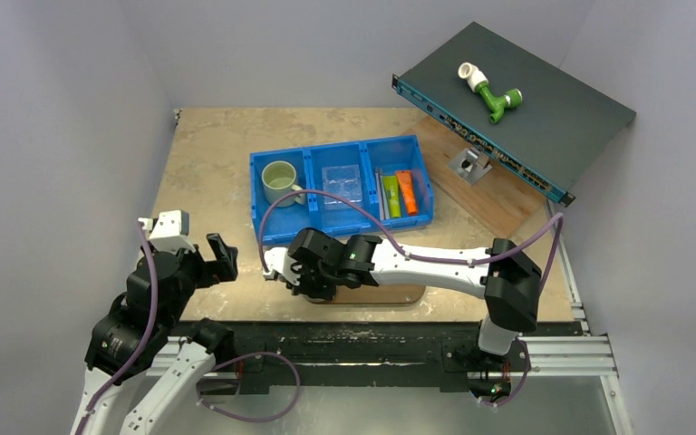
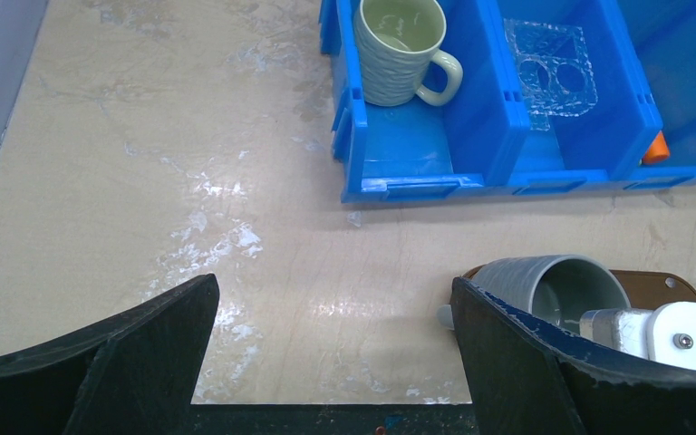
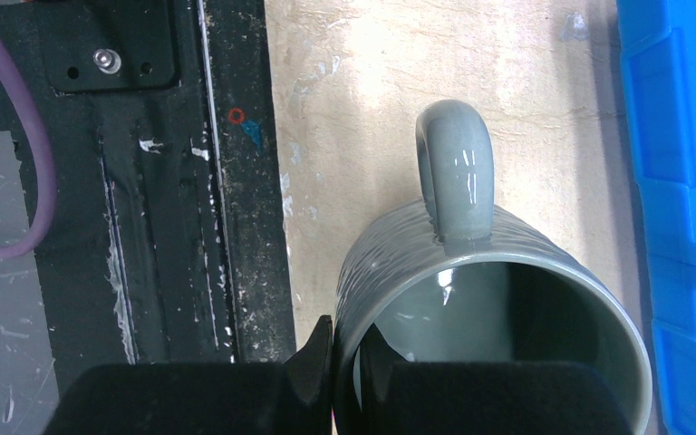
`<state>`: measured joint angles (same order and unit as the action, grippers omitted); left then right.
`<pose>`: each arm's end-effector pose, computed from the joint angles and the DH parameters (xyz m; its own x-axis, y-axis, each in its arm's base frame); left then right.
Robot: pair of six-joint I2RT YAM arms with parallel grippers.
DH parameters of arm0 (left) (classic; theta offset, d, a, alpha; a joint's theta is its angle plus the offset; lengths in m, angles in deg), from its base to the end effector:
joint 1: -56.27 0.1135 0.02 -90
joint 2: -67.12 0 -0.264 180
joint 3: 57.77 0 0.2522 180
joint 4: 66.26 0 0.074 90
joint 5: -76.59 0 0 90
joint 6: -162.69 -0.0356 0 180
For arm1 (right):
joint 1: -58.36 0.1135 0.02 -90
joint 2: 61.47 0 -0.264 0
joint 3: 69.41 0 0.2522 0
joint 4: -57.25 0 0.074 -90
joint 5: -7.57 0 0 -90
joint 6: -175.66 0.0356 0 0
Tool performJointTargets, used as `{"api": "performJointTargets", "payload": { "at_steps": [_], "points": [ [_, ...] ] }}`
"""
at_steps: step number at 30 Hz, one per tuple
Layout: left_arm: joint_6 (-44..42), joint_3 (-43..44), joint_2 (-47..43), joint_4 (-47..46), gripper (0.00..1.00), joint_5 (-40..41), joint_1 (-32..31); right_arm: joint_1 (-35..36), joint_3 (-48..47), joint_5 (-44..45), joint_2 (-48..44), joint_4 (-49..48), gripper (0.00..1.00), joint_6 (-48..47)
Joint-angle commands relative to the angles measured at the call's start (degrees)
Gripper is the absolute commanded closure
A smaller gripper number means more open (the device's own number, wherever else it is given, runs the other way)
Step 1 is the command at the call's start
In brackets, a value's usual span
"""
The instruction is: Prepare toiletry sets of a toothbrush and toothpaste on the tray
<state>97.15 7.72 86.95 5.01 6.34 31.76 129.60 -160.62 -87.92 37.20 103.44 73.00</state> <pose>0.0458 -0.0077 0.3370 -0.4049 -0.2437 -0.8813 -0.0598 0.9688 -0.2404 0.1173 0.3559 0.2536 -0.0422 -0.8025 -0.5952 -0.9942 0.0928 -0.0547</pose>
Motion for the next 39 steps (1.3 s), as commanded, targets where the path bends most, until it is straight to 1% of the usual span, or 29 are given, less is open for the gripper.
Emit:
{"api": "performJointTargets", "payload": {
  "at_steps": [1, 30, 39],
  "points": [
    [0.0, 0.4, 0.0, -1.6, 0.0, -0.3, 0.0, 0.2, -1.4, 0.9, -0.7, -4.6, 1.0, 0.3],
    [0.0, 0.2, 0.7, -1.8, 0.0, -0.9, 0.0, 0.2, 0.7, 0.4, 1.8, -5.4, 1.0, 1.4],
    [0.0, 0.2, 0.8, -1.8, 0.0, -0.9, 0.0, 0.0, 1.5, 2.3, 1.4, -6.2, 1.0, 2.6]
  ]
}}
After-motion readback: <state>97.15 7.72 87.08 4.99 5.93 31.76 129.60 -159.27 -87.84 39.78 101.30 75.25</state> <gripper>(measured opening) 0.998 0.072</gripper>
